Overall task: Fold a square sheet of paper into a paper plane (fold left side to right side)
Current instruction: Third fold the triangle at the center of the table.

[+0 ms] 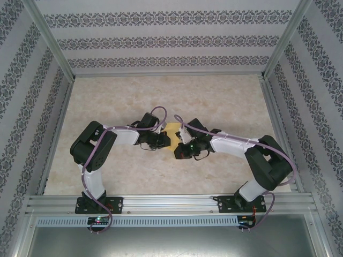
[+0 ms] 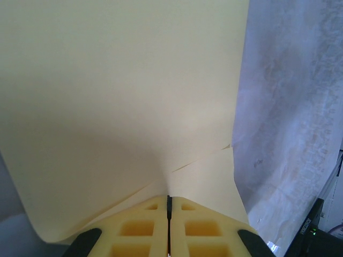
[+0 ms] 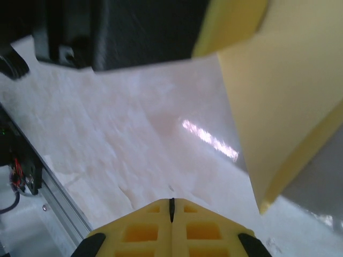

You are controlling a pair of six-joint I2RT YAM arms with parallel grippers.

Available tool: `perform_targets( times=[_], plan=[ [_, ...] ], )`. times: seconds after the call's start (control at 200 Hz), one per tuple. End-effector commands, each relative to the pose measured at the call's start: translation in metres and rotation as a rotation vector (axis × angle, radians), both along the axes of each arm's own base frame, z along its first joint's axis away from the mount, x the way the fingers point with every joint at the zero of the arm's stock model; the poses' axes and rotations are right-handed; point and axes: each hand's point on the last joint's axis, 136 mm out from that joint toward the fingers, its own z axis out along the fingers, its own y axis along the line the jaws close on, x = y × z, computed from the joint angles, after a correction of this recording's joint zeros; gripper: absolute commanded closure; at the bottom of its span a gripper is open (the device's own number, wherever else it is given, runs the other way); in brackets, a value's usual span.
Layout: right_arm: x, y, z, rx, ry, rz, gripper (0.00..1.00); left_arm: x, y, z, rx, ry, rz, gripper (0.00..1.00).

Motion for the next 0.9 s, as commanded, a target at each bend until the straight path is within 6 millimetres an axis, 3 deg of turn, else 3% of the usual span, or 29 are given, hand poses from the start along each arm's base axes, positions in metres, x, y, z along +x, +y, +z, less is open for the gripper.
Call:
perform_targets(
  times=[0.0, 0.24, 0.45, 0.894],
  plan=[
    [0.018, 0.004, -0.006, -0.021, -0.003, -0.045, 0.96, -0.019, 0.015, -0.034, 0.124, 0.073, -0.001, 0.91],
    [0.026, -0.002, -0.031, -0.086, 0.036, -0.085, 0.97, -0.02, 0.015, -0.034, 0.122, 0.074, -0.003, 0.91],
    [0.018, -0.01, -0.045, -0.092, 0.087, -0.109, 0.98, -0.019, 0.014, -0.034, 0.123, 0.072, -0.005, 0.91],
    [-0.004, -0.029, -0.056, -0.069, 0.172, -0.165, 0.99, -0.019, 0.015, -0.034, 0.129, 0.072, -0.007, 0.91]
  ],
)
